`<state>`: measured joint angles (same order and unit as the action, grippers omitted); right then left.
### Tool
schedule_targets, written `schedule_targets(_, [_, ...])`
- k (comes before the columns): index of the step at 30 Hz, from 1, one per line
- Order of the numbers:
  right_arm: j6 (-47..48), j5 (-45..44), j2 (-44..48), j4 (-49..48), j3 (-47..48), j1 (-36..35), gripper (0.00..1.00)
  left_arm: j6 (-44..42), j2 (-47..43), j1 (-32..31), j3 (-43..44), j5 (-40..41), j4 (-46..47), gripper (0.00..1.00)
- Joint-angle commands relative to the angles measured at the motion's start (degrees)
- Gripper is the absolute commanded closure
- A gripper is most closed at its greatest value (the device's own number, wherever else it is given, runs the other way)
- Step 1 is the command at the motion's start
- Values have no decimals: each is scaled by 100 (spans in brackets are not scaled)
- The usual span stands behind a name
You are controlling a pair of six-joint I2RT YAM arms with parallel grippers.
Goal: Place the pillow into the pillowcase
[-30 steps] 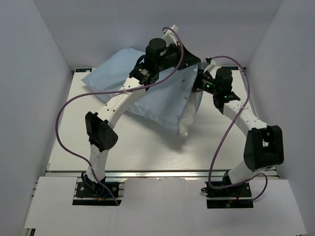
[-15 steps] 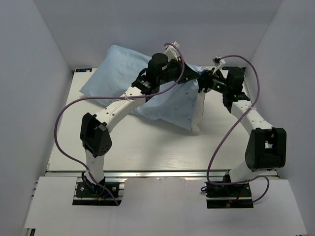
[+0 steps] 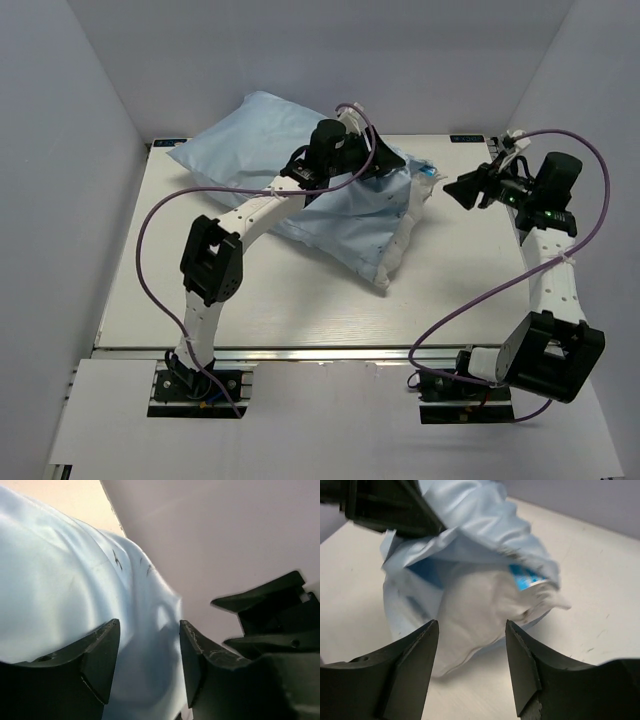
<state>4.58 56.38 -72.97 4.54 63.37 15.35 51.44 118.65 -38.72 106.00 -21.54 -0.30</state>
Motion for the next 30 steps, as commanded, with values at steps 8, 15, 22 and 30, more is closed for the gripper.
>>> schedule_targets(8, [-394,-653,20,804,-1352,-252,26,-1731,-210,49,2188,588,-1964,25])
schedule_targets(15, [-1749,-1023,-200,101,-2003,-700,17,-2384,-1765,-267,-265,756,-2273,25])
schedule_targets(22, [-2338,-1226,-770,-356,-2206,-911,17,-2138,-2197,-1304,-2309,1458,-1992,25])
schedule_targets(30, [-2550,-1323,-1000,-673,-2242,-903,18,-2323,-1583,-1551,-2075,2697,-2185,23])
